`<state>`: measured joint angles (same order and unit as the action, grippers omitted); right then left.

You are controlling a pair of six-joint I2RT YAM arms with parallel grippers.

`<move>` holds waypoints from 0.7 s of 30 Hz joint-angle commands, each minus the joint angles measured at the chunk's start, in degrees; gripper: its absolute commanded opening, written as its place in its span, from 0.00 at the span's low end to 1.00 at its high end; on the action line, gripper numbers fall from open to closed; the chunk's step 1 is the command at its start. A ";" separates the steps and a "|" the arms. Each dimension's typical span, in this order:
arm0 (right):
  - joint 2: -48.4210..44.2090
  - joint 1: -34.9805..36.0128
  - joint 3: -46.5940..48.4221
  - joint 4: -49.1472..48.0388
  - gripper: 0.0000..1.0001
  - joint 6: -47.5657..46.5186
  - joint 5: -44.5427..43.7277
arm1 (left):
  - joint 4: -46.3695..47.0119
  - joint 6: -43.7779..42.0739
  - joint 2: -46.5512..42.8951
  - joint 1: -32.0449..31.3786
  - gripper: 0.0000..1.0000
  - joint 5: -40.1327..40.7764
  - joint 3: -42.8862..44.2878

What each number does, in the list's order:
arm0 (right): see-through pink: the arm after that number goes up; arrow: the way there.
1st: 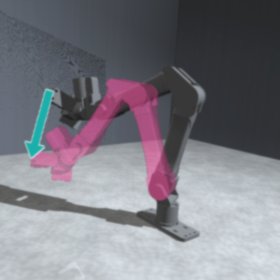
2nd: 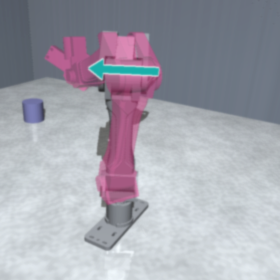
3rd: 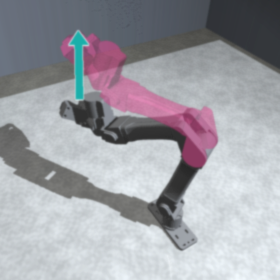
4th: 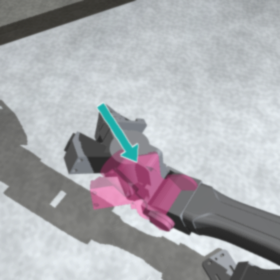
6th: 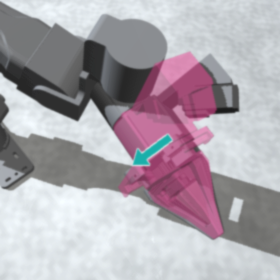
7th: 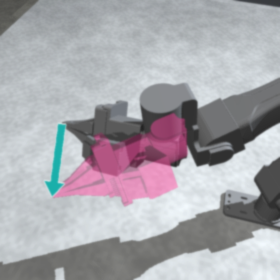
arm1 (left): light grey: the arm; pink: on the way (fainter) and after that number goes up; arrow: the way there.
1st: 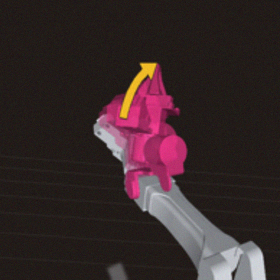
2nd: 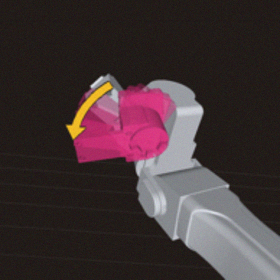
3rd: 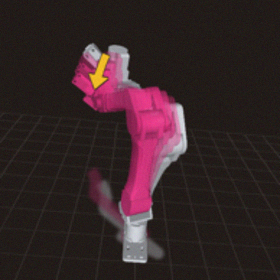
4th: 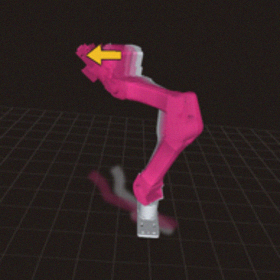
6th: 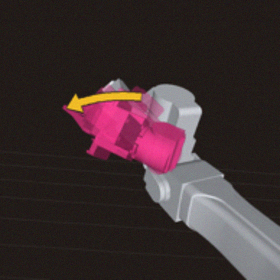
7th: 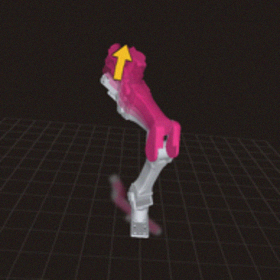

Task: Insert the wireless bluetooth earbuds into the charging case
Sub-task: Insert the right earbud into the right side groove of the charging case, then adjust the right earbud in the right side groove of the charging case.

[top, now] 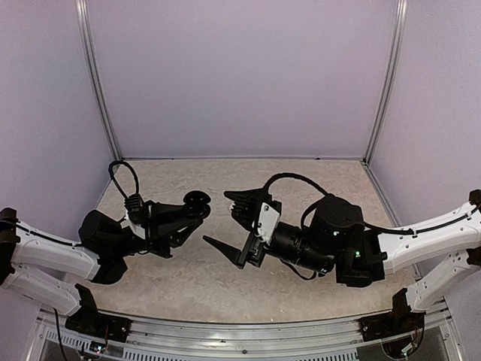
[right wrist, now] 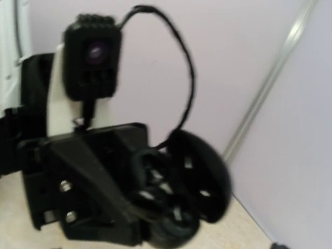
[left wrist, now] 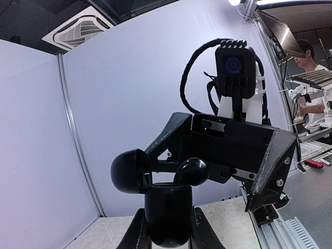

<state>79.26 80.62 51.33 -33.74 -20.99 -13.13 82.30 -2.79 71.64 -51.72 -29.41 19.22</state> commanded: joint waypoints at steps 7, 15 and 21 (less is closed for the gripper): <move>0.70 0.07 1.67 -5.27 0.90 7.61 -3.58 | 4.39 1.33 1.20 0.22 0.07 1.14 0.38; 2.73 0.05 3.99 -6.15 0.90 10.43 -1.53 | 4.89 1.29 1.40 -0.11 0.07 1.16 0.18; 3.51 -0.58 4.93 -6.06 0.90 11.72 -2.69 | 4.62 0.86 1.31 -0.38 0.07 0.86 0.20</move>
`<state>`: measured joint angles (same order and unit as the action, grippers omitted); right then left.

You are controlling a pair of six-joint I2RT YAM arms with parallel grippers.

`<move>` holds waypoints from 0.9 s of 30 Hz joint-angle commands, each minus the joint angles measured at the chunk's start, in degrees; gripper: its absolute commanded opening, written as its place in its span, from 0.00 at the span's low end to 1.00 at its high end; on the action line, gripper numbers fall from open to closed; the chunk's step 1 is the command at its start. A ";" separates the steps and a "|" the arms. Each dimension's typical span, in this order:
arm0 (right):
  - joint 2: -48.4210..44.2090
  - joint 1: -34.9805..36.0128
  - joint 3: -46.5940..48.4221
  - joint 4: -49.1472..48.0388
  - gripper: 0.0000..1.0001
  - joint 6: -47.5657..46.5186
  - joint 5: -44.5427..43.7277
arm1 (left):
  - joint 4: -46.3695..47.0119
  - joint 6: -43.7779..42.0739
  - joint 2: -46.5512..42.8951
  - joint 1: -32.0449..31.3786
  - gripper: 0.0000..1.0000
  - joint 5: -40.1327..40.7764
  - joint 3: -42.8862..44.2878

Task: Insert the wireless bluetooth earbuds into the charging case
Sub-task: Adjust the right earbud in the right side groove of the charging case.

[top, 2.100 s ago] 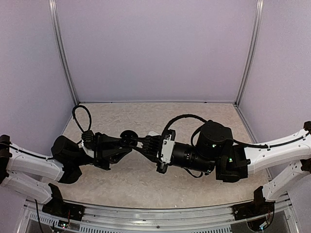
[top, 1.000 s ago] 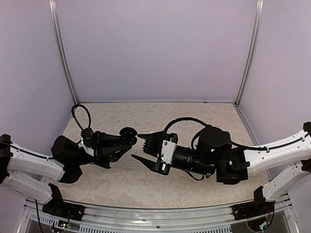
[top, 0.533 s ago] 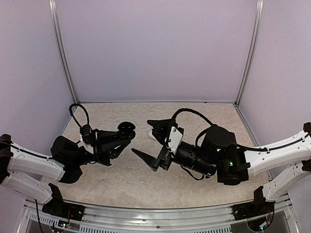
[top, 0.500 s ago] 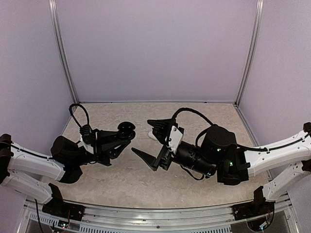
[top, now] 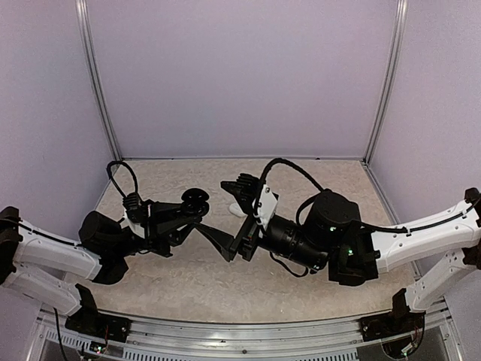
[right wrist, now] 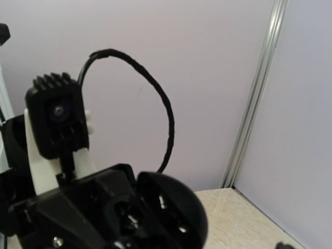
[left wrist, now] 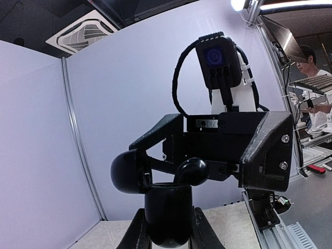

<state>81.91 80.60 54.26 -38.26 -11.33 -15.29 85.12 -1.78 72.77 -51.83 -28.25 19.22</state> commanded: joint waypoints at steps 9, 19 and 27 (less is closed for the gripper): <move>-0.86 -3.75 0.93 -0.03 0.89 6.58 -0.31 | 1.41 -0.49 -0.41 -0.46 0.07 -0.89 0.03; -2.68 -5.56 -0.45 1.88 0.88 7.26 1.32 | 1.16 -0.62 -0.61 -0.29 0.07 -1.40 0.07; -3.28 -5.98 -0.88 3.27 0.87 6.76 2.43 | 2.13 0.02 -0.02 -0.14 0.07 -3.14 0.53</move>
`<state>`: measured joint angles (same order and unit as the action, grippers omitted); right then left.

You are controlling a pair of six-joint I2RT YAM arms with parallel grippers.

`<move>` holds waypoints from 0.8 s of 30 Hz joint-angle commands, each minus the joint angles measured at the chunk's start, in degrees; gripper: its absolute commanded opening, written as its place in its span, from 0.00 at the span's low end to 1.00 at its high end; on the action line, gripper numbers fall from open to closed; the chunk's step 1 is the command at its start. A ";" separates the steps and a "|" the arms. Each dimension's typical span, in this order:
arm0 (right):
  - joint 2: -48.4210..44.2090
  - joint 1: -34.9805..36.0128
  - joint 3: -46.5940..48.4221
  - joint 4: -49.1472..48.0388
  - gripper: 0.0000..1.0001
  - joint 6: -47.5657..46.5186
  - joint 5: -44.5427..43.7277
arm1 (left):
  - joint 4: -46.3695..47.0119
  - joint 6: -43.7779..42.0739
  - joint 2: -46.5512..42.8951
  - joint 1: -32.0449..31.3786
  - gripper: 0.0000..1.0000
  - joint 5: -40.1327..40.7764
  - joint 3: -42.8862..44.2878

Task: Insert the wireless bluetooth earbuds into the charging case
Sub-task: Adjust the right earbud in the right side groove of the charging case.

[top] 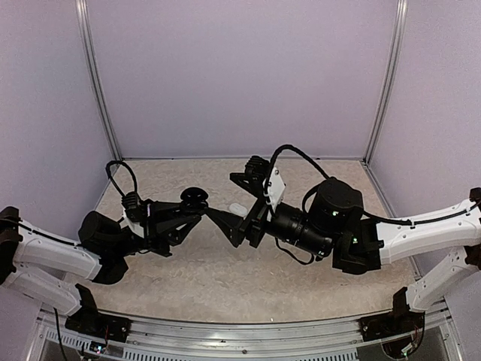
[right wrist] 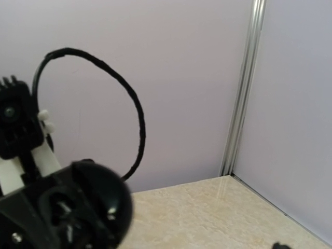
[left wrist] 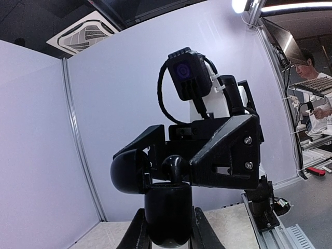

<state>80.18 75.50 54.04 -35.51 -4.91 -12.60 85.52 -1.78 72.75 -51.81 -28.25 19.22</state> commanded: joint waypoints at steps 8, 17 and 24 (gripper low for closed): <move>-1.52 -1.15 -0.72 0.86 0.86 0.30 0.03 | 2.38 0.49 0.29 -0.04 0.07 -4.28 0.45; -5.12 -2.20 -1.44 3.71 0.89 -4.62 6.57 | 1.52 3.59 1.12 0.89 0.07 -3.09 0.55; -8.49 -5.29 -1.52 7.52 0.90 -3.22 12.50 | 3.66 3.59 2.25 1.10 0.07 -3.96 -0.57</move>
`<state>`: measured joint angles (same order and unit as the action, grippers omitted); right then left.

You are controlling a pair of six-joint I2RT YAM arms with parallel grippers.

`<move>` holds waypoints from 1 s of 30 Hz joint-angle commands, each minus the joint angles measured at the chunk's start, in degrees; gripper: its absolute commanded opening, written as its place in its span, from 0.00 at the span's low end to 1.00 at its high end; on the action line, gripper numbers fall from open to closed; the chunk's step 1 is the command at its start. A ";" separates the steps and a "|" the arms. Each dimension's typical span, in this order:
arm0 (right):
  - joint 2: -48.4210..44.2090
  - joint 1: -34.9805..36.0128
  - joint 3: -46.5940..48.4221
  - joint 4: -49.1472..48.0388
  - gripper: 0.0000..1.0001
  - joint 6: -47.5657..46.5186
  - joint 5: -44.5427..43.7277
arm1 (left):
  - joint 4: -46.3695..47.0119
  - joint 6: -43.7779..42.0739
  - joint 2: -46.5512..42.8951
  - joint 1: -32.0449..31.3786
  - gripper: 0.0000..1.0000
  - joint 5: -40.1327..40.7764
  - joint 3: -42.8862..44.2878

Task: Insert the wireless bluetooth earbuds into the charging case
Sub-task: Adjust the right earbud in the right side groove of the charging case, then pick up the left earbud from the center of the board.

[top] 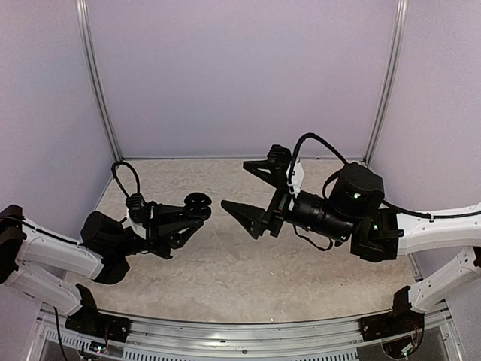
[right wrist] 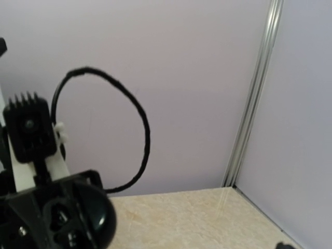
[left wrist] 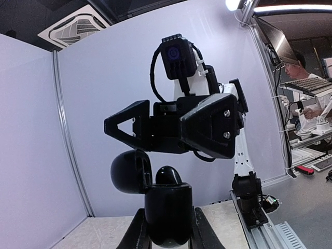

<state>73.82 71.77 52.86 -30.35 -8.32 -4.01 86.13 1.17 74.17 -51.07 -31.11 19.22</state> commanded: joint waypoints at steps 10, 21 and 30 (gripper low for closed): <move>-1.55 -7.90 2.01 10.42 0.90 6.70 6.69 | 2.66 0.83 1.62 0.53 0.07 -2.17 0.02; -2.60 -32.34 -0.29 38.00 0.76 18.03 11.19 | 1.21 0.68 0.95 0.80 0.07 -1.15 -1.01; 2.10 -42.42 -12.58 27.99 0.55 24.77 12.41 | 2.16 1.12 2.38 1.05 0.07 -1.31 -0.77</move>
<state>71.75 31.31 41.25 -0.16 13.04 7.77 87.02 1.54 76.01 -50.54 -32.58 18.63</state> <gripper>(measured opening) 0.594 0.215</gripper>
